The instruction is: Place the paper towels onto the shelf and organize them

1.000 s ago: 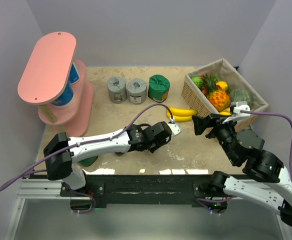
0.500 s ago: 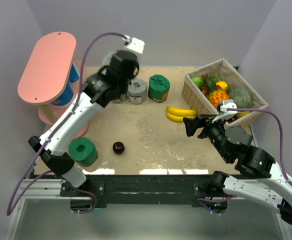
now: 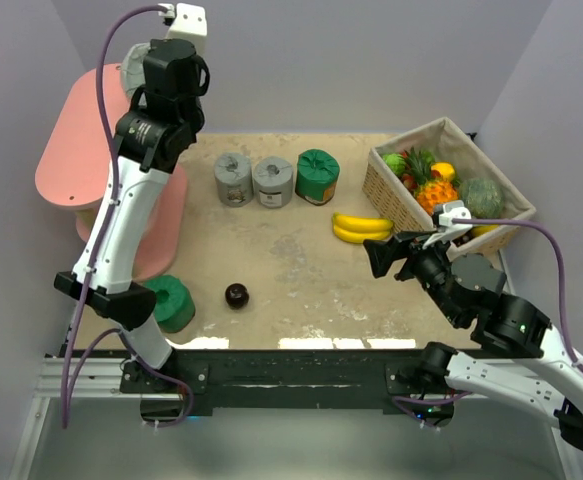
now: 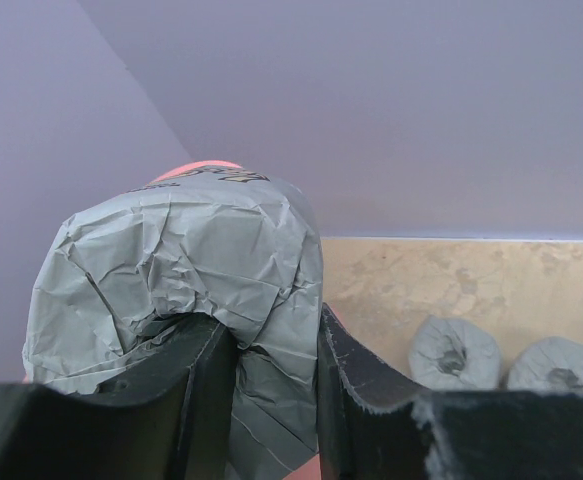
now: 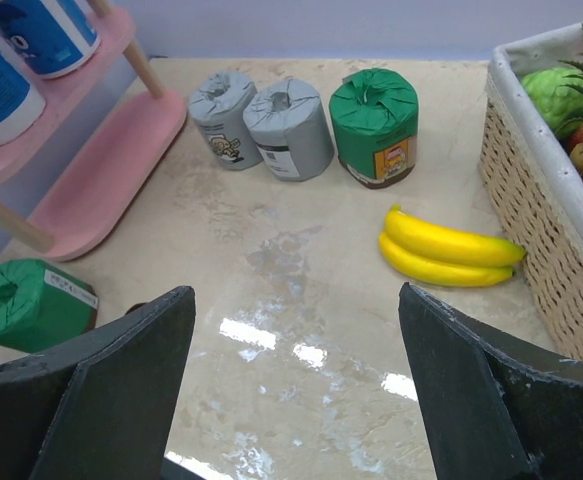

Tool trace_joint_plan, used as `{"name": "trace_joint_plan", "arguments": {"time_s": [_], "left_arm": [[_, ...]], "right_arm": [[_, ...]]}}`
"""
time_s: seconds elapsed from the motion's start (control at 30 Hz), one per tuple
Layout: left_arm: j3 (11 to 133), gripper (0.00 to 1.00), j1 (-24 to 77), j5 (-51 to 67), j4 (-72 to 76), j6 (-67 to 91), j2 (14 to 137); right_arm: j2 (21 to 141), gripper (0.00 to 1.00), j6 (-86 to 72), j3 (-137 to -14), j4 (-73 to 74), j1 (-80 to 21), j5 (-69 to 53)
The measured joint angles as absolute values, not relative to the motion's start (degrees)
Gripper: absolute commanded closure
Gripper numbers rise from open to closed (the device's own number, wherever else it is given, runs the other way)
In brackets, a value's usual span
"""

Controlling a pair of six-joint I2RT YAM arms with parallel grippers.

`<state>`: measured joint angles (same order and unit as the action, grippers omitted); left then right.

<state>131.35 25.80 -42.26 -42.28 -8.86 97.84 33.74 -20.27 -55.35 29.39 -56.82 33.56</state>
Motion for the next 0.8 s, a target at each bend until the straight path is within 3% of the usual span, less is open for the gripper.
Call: {"name": "trace_joint_plan", "arguments": {"time_s": [0.8], "left_arm": [[129.5, 0.6, 15.4, -41.2, -40.0, -10.7, 99.5]], "right_arm": [[33.3, 0.13, -19.9, -56.9, 30.1, -56.8, 34.0]]}}
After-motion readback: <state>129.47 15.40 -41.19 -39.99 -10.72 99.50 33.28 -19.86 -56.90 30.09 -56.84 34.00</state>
